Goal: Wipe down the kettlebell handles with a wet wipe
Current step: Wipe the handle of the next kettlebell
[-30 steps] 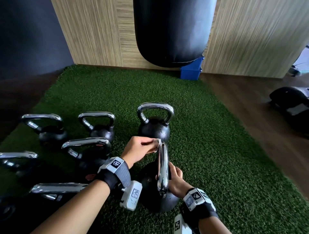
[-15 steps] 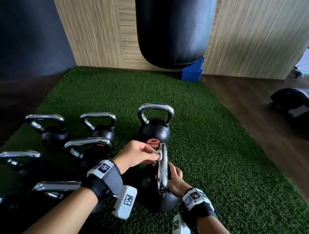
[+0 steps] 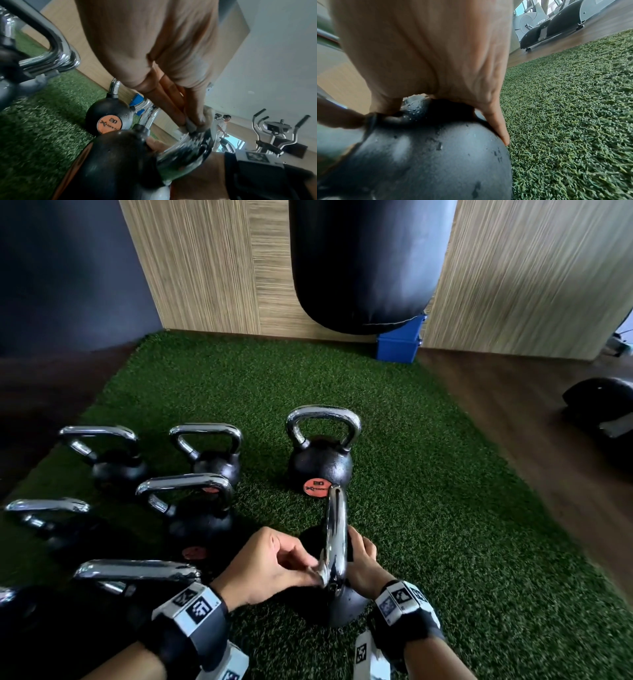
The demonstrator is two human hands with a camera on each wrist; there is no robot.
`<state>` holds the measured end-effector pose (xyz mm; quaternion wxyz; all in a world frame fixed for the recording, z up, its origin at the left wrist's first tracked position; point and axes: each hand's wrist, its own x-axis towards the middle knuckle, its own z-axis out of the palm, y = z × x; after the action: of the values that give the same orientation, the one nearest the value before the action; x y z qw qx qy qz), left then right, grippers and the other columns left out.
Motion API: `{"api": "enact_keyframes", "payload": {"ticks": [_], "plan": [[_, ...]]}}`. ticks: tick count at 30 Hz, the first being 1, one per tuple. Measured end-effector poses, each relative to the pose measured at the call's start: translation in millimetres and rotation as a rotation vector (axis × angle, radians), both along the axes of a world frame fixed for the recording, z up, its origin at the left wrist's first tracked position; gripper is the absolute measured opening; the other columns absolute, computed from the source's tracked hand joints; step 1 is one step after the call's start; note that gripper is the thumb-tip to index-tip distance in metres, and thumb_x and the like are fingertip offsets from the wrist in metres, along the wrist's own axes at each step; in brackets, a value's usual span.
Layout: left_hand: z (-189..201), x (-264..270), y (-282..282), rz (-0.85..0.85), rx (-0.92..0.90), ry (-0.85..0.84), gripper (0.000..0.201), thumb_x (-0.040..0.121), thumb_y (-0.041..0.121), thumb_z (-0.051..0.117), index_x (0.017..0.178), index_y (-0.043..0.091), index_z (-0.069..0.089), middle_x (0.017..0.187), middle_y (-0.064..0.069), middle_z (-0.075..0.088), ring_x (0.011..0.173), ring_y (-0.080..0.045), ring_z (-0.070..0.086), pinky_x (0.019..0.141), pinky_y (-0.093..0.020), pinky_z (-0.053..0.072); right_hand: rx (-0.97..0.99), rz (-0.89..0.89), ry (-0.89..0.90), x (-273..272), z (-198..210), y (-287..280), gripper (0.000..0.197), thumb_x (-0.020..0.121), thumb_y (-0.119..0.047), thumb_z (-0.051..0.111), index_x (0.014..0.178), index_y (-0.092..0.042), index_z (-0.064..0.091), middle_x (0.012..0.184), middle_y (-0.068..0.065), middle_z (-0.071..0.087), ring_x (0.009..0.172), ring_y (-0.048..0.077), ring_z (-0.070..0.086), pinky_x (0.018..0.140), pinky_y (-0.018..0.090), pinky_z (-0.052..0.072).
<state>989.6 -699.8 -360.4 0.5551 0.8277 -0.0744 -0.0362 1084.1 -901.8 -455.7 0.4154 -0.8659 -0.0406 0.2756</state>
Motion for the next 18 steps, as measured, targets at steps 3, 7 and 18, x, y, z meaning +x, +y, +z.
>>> {"api": "enact_keyframes", "payload": {"ticks": [3,7,18], "plan": [[-8.2,-10.0,-3.8,0.029,0.036,-0.045,0.024,0.062,0.055,0.09,0.079,0.04,0.081,0.084,0.014,0.079,0.08,-0.005,0.076,0.075,-0.021,0.059,-0.009,-0.012,0.006,-0.1,-0.9,0.9,0.094,0.078,-0.055,0.071,0.152,-0.048,0.015,0.16,0.004,0.008,0.143,0.04,0.022,0.119,0.056,0.027],[-19.1,-17.7,-5.4,0.047,0.077,-0.112,0.015,0.069,0.043,0.087,0.083,0.044,0.081,0.087,0.022,0.078,0.084,-0.001,0.076,0.076,-0.017,0.059,0.002,-0.03,-0.005,1.1,-5.7,3.0,0.101,0.067,-0.06,0.067,0.153,-0.046,0.016,0.16,0.007,0.008,0.142,0.039,0.023,0.12,0.055,0.026],[-26.4,-10.2,-6.7,0.057,0.155,-0.026,0.021,0.075,0.024,0.088,0.084,0.041,0.081,0.082,0.022,0.077,0.08,0.002,0.074,0.073,-0.012,0.054,-0.062,0.119,-0.005,-0.6,21.6,-4.6,0.091,0.087,-0.042,0.068,0.159,-0.032,0.013,0.163,0.012,0.017,0.141,0.031,0.036,0.114,0.043,0.039]]}}
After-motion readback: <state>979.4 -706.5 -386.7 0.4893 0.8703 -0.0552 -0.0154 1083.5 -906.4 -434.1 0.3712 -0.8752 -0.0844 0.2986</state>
